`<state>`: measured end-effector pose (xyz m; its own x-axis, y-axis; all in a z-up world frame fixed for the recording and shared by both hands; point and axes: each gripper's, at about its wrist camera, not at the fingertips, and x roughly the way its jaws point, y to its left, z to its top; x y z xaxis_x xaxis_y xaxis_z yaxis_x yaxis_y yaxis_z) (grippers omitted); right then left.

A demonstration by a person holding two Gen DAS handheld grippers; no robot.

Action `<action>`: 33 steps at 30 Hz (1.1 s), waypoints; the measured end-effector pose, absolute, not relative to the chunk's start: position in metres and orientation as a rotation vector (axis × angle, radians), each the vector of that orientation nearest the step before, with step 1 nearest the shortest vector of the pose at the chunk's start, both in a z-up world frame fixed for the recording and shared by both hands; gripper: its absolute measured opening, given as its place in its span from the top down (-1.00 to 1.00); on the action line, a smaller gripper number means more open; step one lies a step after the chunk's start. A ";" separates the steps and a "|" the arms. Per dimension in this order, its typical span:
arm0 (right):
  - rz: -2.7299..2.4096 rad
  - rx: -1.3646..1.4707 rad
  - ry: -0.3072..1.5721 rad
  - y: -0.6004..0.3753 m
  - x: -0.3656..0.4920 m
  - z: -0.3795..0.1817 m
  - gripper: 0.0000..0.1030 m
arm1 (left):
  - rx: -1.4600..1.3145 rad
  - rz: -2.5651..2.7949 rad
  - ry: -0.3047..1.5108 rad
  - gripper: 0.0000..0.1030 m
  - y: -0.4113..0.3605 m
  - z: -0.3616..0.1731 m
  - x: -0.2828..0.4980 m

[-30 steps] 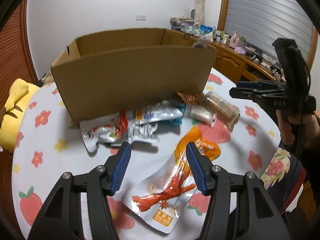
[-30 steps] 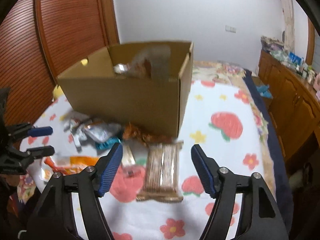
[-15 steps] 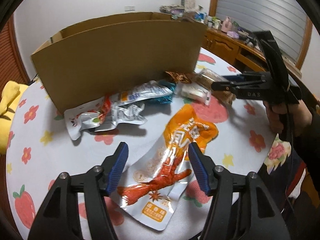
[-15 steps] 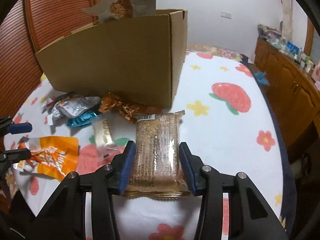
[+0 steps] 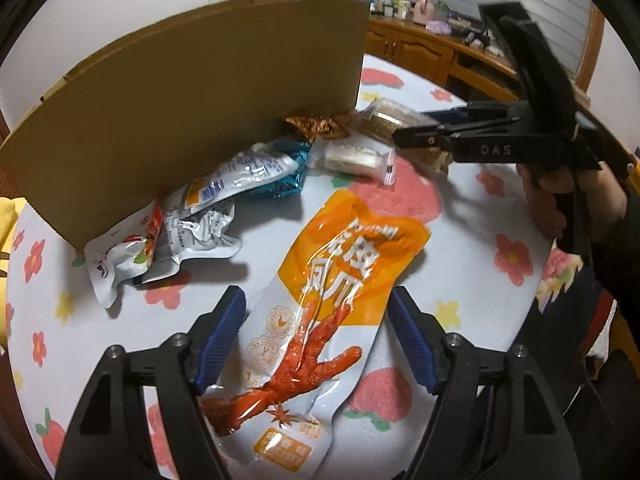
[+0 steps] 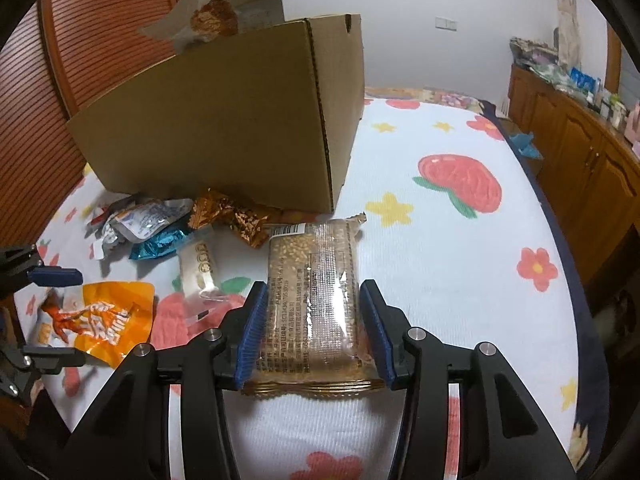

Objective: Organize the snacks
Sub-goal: 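Grasp the orange chicken-feet packet with the left gripper while the right grasps the clear biscuit pack, then lift both held packets and carry them over the cardboard box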

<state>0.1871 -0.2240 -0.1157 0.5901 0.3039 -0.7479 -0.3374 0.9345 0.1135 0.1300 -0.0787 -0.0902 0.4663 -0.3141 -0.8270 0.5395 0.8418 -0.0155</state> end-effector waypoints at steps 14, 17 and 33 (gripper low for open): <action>0.374 -0.044 0.864 -0.220 0.188 -0.116 0.07 | 0.270 -0.497 0.962 -0.45 -0.083 -0.093 0.139; 0.373 -0.045 0.864 -0.220 0.188 -0.116 0.07 | 0.280 -0.505 0.970 -0.45 -0.088 -0.096 0.142; 0.371 -0.051 0.861 -0.220 0.187 -0.117 0.07 | 0.239 -0.517 0.976 0.01 -0.084 -0.090 0.138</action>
<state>0.1871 -0.2195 -0.1170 0.5916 0.2982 -0.7490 -0.3390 0.9350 0.1044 0.1381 -0.0840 -0.0901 0.4523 -0.3087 -0.8367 0.5181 0.8546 -0.0353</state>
